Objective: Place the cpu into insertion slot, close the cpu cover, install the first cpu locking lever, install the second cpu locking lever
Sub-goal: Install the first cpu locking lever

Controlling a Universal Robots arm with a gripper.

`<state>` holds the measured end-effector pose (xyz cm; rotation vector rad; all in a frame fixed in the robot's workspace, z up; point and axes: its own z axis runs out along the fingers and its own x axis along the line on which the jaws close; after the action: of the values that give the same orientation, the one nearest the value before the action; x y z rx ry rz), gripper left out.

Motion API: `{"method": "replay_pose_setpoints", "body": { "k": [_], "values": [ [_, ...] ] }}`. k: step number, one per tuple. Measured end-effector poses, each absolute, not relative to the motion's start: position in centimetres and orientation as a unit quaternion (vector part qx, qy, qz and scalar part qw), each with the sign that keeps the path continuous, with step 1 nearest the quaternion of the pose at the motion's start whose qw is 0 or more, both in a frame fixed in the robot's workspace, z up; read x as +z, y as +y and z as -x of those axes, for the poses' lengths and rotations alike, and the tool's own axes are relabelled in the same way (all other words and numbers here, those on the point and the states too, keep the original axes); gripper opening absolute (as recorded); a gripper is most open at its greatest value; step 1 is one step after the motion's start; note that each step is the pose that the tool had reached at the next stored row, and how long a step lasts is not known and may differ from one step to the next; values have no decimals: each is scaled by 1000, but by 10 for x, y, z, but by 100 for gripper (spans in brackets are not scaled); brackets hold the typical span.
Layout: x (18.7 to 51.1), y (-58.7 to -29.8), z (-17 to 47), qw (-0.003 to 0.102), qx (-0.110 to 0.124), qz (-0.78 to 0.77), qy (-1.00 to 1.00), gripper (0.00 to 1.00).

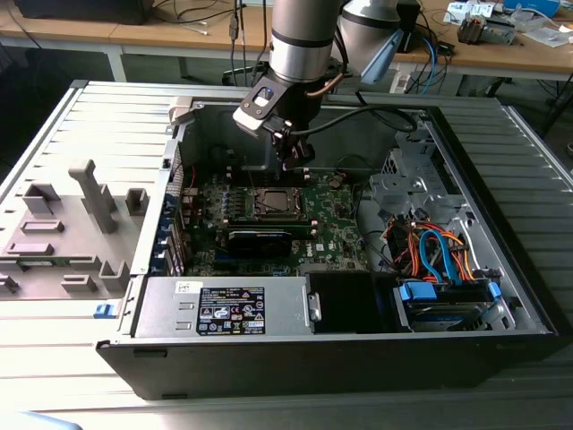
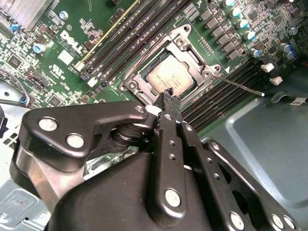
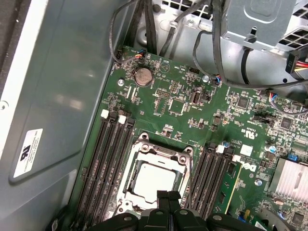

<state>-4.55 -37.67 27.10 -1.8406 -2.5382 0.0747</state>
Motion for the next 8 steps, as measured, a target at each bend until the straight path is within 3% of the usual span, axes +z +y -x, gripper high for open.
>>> {"method": "replay_pose_setpoints", "body": {
  "k": [8],
  "values": [
    [271, -377, 46, 3, 24, 585, -811, 11]
  ]
}}
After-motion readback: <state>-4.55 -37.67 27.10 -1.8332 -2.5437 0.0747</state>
